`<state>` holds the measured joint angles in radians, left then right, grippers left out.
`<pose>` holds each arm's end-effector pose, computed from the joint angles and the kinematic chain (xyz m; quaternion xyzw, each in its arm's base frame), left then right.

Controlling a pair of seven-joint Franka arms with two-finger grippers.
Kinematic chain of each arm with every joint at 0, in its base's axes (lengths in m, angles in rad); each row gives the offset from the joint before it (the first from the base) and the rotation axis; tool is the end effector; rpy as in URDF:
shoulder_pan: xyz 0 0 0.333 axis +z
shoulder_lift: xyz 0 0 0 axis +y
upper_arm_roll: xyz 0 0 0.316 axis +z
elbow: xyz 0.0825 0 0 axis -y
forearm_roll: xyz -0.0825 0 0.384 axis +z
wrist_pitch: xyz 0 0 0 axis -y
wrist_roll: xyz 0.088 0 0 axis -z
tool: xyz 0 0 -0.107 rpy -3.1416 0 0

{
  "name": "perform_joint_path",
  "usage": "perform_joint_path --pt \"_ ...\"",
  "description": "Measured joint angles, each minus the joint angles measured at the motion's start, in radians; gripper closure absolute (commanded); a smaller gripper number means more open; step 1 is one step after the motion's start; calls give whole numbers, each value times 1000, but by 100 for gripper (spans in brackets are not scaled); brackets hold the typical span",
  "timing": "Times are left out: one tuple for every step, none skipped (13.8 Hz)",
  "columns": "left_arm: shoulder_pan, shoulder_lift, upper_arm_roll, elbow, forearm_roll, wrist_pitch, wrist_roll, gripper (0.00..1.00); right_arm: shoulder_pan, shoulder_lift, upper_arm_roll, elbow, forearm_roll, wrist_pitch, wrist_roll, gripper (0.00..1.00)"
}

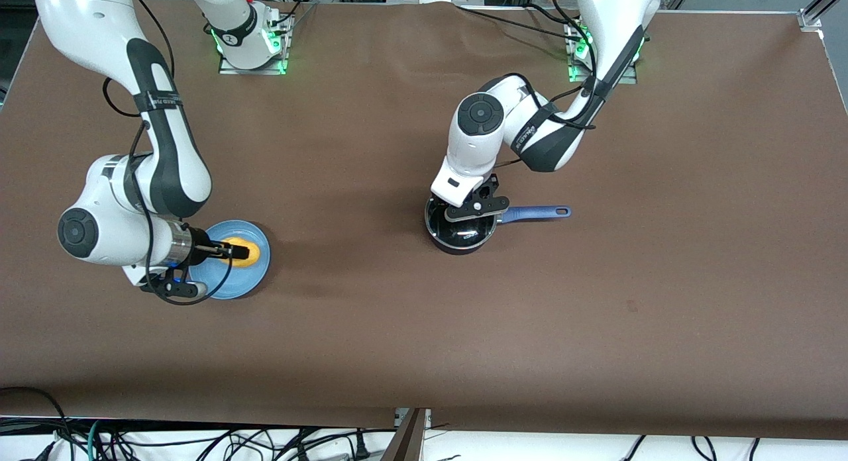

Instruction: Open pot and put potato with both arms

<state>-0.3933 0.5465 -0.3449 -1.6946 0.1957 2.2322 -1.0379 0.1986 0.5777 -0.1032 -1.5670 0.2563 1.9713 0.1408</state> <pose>0.5201 -0.4310 0.2963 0.9932 0.1148 0.0011 0.0174 0.6726 0.0900 0.2954 -0.9900 0.0763 0.0930 0.0740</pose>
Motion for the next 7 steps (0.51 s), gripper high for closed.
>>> perform_joint_path --pt "0 1 1 0 0 0 0 27 10 0 16 15 3 -20 55 54" --pt "0 2 2 0 0 2 0 27 20 0 40 31 5 -35 117 54" --pt "0 3 2 0 0 3 0 27 26 0 66 42 5 -47 180 54" --pt "0 5 3 0 0 5 0 27 31 0 94 50 5 -57 245 54" --pt "0 6 3 0 0 6 0 26 33 0 125 56 6 -62 312 54" --pt "0 8 4 0 0 7 0 26 34 0 154 59 6 -66 375 54" --pt "0 10 4 0 0 9 0 26 34 0 182 61 6 -67 430 54"
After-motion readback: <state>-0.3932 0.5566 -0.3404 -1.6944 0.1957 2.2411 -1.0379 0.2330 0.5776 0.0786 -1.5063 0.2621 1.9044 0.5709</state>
